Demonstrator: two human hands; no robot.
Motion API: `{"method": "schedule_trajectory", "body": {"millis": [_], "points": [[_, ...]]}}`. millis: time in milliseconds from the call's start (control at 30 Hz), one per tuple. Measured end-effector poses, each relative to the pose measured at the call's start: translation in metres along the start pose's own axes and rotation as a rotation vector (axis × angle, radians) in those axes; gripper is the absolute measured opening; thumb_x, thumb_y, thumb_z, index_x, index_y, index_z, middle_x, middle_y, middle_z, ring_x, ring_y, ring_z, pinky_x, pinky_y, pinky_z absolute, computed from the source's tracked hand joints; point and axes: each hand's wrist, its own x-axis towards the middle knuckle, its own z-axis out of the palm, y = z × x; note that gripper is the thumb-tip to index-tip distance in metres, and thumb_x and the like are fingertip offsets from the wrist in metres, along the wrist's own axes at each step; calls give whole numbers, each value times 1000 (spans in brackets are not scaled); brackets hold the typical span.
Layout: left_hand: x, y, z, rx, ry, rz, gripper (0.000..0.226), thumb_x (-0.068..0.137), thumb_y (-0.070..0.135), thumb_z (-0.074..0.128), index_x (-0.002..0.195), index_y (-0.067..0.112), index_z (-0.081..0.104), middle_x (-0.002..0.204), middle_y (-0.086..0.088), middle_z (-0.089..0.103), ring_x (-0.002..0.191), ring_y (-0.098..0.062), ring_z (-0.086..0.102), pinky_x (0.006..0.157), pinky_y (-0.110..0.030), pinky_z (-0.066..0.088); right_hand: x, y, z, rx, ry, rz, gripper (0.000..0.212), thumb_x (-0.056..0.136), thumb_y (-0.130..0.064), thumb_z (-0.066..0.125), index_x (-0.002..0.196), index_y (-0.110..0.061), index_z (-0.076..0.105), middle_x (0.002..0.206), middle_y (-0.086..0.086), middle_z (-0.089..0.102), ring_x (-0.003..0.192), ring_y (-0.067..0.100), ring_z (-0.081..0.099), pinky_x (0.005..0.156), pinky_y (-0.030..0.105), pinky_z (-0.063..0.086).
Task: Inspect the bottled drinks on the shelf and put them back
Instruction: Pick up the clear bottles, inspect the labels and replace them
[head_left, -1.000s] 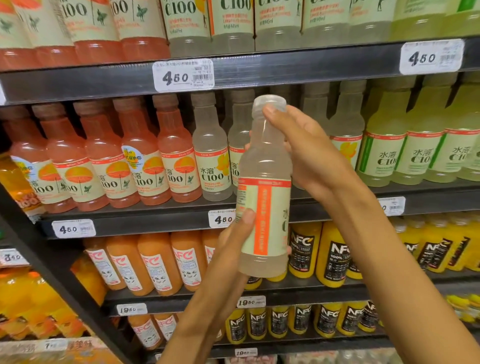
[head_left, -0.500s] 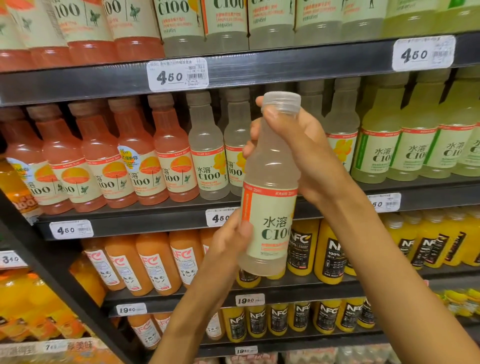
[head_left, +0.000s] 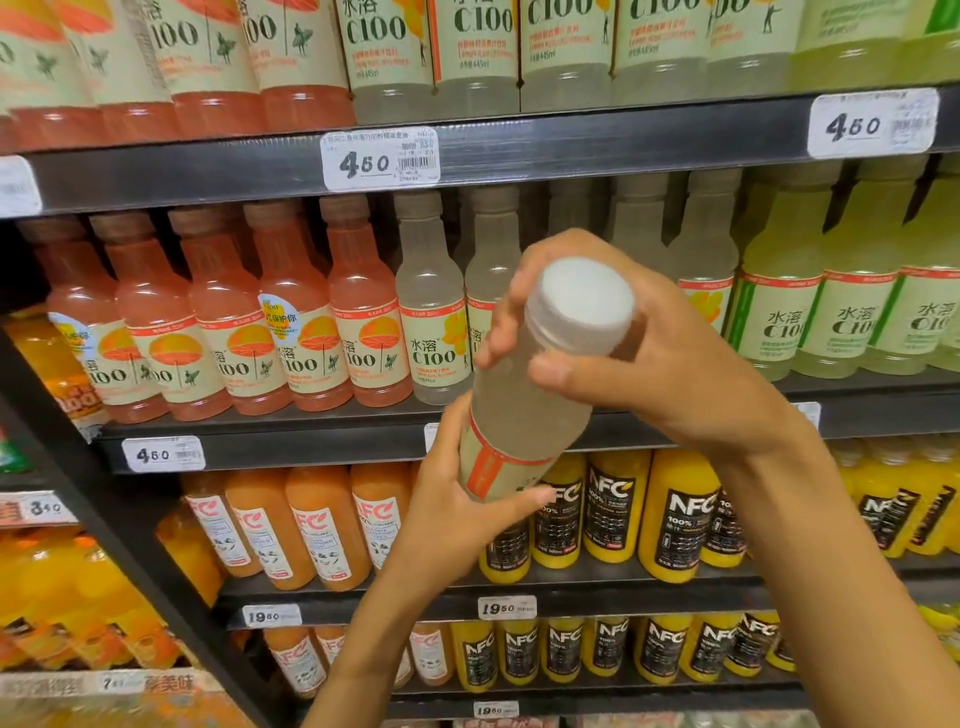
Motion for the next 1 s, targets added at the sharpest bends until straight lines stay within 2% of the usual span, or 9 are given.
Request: {"method": "schedule_trajectory", "body": {"millis": [100, 367, 467, 533, 600, 800, 867, 933, 1000], "points": [[0, -2, -2, 16, -52, -3, 74, 68, 13, 84, 124, 38, 43, 113, 31, 58, 108, 8, 56, 78, -5, 46, -6, 3, 1, -36, -38, -9, 34, 82, -7, 67, 111, -12, 49, 97, 0, 64, 99, 22, 64, 89, 33, 47], [-13, 8, 1, -102, -298, -166, 50, 59, 40, 80, 99, 61, 58, 107, 22, 69, 103, -1, 65, 75, -14, 52, 7, 14, -7, 277, 213, -8, 26, 82, -13, 60, 106, -13, 51, 82, -1, 63, 75, 17, 64, 71, 30, 53], [-16, 14, 4, -191, -326, -179, 52, 54, 55, 83, 101, 56, 62, 105, 22, 70, 101, -2, 66, 74, -13, 53, 13, 16, -9, 357, 282, 22, 12, 88, -13, 57, 98, -13, 52, 80, 1, 60, 69, 14, 61, 65, 27, 52], [-15, 17, 4, -205, -312, -190, 67, 53, 61, 82, 112, 40, 60, 109, 17, 71, 105, -7, 66, 77, -17, 54, 15, 18, -7, 306, 358, 19, 2, 93, -11, 52, 94, -11, 53, 80, 3, 57, 65, 14, 59, 62, 27, 51], [-15, 19, 7, -214, -263, -174, 62, 62, 50, 76, 117, 32, 54, 111, 13, 70, 106, -10, 66, 78, -20, 54, 17, 19, -5, 216, 437, 23, 4, 96, -9, 50, 94, -9, 53, 79, 4, 57, 64, 14, 58, 61, 27, 51], [-27, 22, 32, -365, -60, -242, 33, 65, 61, 61, 93, 46, 68, 94, 10, 74, 90, -6, 70, 66, -13, 53, 25, 20, -3, 86, 483, 145, 9, 96, -23, 56, 100, -16, 56, 78, 0, 66, 68, 13, 67, 64, 22, 53], [-28, 23, 34, -445, -61, -317, 52, 59, 69, 66, 102, 39, 65, 95, 8, 74, 92, -9, 70, 69, -20, 56, 25, 24, -8, 176, 451, 193, 17, 97, -27, 53, 110, -16, 55, 84, 0, 69, 73, 14, 69, 65, 23, 54], [-27, 23, 33, -520, -67, -389, 74, 62, 74, 62, 119, 28, 59, 107, -3, 72, 102, -21, 68, 85, -38, 56, 21, 31, -10, 325, 406, 218, 25, 99, -28, 47, 120, -15, 51, 94, 2, 70, 80, 18, 70, 68, 28, 56], [-27, 25, 32, -610, -92, -406, 71, 69, 71, 56, 122, 24, 61, 113, -11, 70, 103, -26, 68, 87, -44, 54, 16, 38, -6, 463, 378, 235, 33, 98, -30, 42, 125, -13, 49, 100, 4, 70, 85, 20, 70, 69, 31, 57]]}}
